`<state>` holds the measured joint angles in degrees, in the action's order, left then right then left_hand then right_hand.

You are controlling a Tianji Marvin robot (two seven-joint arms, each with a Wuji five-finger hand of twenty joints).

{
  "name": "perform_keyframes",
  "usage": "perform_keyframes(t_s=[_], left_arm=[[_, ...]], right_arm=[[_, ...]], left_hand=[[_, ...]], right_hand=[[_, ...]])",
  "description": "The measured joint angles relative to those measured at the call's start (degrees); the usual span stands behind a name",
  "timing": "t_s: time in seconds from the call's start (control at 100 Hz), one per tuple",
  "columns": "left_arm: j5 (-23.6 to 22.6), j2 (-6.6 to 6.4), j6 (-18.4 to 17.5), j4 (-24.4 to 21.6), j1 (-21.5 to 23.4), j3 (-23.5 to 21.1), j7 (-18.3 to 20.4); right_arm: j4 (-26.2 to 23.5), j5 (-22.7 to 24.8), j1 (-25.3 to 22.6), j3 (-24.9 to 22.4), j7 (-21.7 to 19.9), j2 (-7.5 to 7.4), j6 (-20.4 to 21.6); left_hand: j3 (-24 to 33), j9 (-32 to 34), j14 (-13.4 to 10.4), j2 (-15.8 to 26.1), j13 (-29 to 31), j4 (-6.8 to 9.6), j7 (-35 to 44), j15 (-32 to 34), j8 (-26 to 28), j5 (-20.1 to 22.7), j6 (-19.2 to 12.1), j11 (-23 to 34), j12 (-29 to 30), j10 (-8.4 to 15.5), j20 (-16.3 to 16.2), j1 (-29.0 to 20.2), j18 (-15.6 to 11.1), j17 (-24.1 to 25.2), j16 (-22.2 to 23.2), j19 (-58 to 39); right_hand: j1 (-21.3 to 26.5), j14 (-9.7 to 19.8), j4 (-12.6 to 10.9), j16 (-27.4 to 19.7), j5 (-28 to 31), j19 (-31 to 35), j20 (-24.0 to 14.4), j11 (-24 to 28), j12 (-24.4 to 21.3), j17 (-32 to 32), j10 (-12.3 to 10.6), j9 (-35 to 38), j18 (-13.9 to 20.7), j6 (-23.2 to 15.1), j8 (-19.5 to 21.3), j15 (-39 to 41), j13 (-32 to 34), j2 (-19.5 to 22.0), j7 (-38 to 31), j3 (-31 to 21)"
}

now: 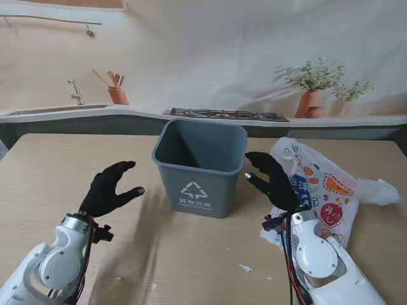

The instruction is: Fit the garbage bag over the bin

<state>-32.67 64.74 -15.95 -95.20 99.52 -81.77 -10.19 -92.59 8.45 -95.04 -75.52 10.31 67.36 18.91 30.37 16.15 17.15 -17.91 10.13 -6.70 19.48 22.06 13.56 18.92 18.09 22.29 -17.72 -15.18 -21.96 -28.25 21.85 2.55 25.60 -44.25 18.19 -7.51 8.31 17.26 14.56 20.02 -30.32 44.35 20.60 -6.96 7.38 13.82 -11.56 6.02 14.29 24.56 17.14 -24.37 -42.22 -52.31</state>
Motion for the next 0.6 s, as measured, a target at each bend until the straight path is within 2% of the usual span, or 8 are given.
perform_keyframes(t_s=[0.41, 0.6], left_arm=[[-0.2, 0.00, -0.7, -0.6, 1.0, -0.7, -0.2], [-0.6, 0.01, -0.6, -0.9, 0.9, -0.8, -0.5]], right_arm=[[-1.1, 0.6, -1.1, -0.2, 0.1, -0.03, -0.6], [-5.3, 2.8, -3.9, -1.7, 0.3, -0.21, 1.3]], left_hand=[[0.0, 0.0, 0.0, 0.0, 0.0, 0.00, 0.0, 0.0, 0.0, 0.0, 0.0, 0.0, 0.0, 0.0, 0.0, 0.0, 0.0, 0.0, 0.0, 0.0], [0.0, 0.0, 0.0, 0.0, 0.0, 0.00, 0.0, 0.0, 0.0, 0.0, 0.0, 0.0, 0.0, 0.0, 0.0, 0.0, 0.0, 0.0, 0.0, 0.0]], right_hand=[[0.0, 0.0, 0.0, 0.0, 0.0, 0.0, 0.0, 0.0, 0.0, 0.5, 0.0, 0.0, 0.0, 0.0, 0.0, 0.0, 0.0, 0.0, 0.0, 0.0], [0.0, -0.5, 0.0, 0.0, 0.2, 0.5, 0.0, 0.4, 0.0, -0.3, 0.4, 1.5, -0.1, 0.0, 0.0, 0.4, 0.0, 0.0, 0.0, 0.0]])
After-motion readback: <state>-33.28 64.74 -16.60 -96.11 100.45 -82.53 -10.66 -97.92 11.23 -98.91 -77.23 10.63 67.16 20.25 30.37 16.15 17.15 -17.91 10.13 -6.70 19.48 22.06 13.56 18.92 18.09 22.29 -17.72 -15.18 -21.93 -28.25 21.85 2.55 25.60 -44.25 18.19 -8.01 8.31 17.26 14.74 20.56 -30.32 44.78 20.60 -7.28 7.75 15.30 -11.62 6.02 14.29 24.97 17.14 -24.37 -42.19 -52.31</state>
